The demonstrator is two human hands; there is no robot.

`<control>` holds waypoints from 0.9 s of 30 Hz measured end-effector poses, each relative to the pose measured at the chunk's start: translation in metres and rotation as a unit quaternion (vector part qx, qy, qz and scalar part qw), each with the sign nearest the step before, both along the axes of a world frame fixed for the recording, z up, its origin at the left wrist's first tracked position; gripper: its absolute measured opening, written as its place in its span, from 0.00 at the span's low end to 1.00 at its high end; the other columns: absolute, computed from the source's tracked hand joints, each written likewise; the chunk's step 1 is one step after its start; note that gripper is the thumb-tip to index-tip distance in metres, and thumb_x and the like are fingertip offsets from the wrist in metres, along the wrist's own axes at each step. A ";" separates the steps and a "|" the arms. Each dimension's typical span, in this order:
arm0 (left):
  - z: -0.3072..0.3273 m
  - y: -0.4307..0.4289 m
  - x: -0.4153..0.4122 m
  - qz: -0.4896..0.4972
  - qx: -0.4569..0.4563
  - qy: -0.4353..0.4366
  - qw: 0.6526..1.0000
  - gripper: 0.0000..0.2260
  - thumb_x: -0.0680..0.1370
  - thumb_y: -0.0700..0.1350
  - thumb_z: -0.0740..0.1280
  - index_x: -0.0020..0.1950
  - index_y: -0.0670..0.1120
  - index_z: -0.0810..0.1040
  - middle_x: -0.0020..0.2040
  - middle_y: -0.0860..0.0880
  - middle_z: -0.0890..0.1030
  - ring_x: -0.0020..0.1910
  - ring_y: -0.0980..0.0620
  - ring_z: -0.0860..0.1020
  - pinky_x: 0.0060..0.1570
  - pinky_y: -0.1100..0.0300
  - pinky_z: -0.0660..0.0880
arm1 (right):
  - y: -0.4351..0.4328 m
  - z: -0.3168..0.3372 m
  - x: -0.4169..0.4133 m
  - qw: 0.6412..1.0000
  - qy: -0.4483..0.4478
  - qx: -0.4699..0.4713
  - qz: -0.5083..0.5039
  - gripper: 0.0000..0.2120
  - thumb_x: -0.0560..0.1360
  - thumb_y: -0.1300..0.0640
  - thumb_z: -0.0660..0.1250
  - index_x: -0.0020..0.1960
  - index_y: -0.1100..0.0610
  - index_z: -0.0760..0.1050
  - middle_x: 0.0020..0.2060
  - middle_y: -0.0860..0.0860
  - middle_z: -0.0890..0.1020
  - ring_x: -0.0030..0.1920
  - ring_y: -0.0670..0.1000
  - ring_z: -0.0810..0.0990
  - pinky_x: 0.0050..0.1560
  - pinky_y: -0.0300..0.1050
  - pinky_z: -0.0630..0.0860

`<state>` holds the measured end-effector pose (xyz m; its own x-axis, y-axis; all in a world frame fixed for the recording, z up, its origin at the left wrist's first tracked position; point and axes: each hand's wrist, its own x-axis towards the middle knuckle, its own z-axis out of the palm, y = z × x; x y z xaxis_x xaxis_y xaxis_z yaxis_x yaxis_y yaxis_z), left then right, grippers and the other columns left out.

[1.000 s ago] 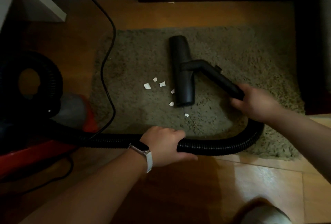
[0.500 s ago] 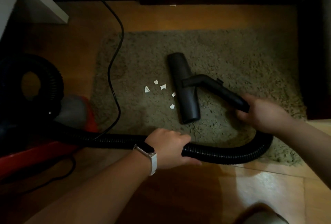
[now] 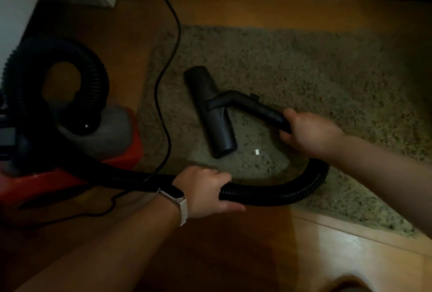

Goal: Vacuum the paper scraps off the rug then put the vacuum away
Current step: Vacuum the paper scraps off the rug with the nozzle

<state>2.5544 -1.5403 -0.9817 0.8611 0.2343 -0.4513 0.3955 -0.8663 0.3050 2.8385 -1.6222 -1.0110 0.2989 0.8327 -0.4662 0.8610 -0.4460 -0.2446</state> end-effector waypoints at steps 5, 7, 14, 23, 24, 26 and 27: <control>-0.001 0.006 -0.008 0.024 -0.003 0.010 1.000 0.29 0.68 0.79 0.50 0.48 0.57 0.72 0.38 0.58 0.72 0.35 0.59 0.72 0.33 0.62 0.64 | 0.017 -0.007 -0.005 1.000 -0.008 0.015 0.018 0.12 0.77 0.44 0.65 0.52 0.49 0.65 0.33 0.47 0.71 0.31 0.48 0.70 0.27 0.42 0.63; 0.000 0.004 -0.007 0.024 -0.009 0.015 1.000 0.30 0.68 0.79 0.50 0.49 0.57 0.72 0.39 0.58 0.72 0.36 0.59 0.73 0.34 0.62 0.67 | 0.017 -0.008 -0.004 1.000 -0.012 0.022 0.019 0.13 0.77 0.44 0.65 0.50 0.47 0.62 0.32 0.46 0.70 0.29 0.46 0.68 0.26 0.41 0.59; 0.006 0.003 -0.001 0.019 0.002 0.019 1.000 0.32 0.67 0.79 0.49 0.50 0.55 0.74 0.40 0.57 0.75 0.37 0.57 0.75 0.36 0.61 0.70 | 0.010 -0.006 0.002 0.999 0.007 0.037 0.010 0.13 0.76 0.44 0.66 0.49 0.47 0.63 0.32 0.47 0.70 0.29 0.48 0.69 0.26 0.42 0.61; 0.008 0.001 0.022 0.006 0.001 0.008 1.000 0.28 0.68 0.79 0.51 0.47 0.57 0.72 0.37 0.58 0.73 0.34 0.61 0.72 0.34 0.62 0.70 | -0.026 -0.002 0.032 0.993 0.096 0.017 -0.068 0.10 0.77 0.45 0.67 0.53 0.47 0.70 0.36 0.47 0.77 0.35 0.48 0.77 0.33 0.45 0.73; 0.009 0.000 0.023 0.003 0.002 0.010 1.000 0.28 0.68 0.79 0.51 0.47 0.57 0.72 0.37 0.58 0.73 0.34 0.61 0.71 0.34 0.63 0.69 | -0.030 -0.003 0.034 0.991 0.107 0.023 -0.077 0.10 0.77 0.46 0.68 0.54 0.47 0.70 0.36 0.47 0.78 0.35 0.47 0.78 0.34 0.45 0.73; 0.010 -0.002 0.025 0.000 -0.001 0.012 1.000 0.29 0.68 0.79 0.50 0.47 0.57 0.72 0.37 0.58 0.73 0.34 0.62 0.71 0.35 0.64 0.69 | -0.034 -0.002 0.035 0.986 0.131 0.031 -0.094 0.09 0.76 0.46 0.68 0.53 0.46 0.70 0.37 0.47 0.78 0.36 0.47 0.78 0.33 0.44 0.73; 0.011 -0.003 0.025 -0.001 -0.005 0.014 1.000 0.29 0.68 0.79 0.50 0.47 0.57 0.72 0.38 0.58 0.73 0.34 0.61 0.71 0.36 0.63 0.71 | -0.036 -0.002 0.036 0.984 0.139 0.033 -0.104 0.09 0.76 0.46 0.68 0.52 0.45 0.71 0.36 0.47 0.79 0.35 0.47 0.78 0.32 0.44 0.72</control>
<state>2.5797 -1.5435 -0.9708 0.8489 0.2271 -0.4772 0.4017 -0.8641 0.3033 2.8746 -1.6581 -1.0128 0.3342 0.7985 -0.5007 0.6484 -0.5804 -0.4926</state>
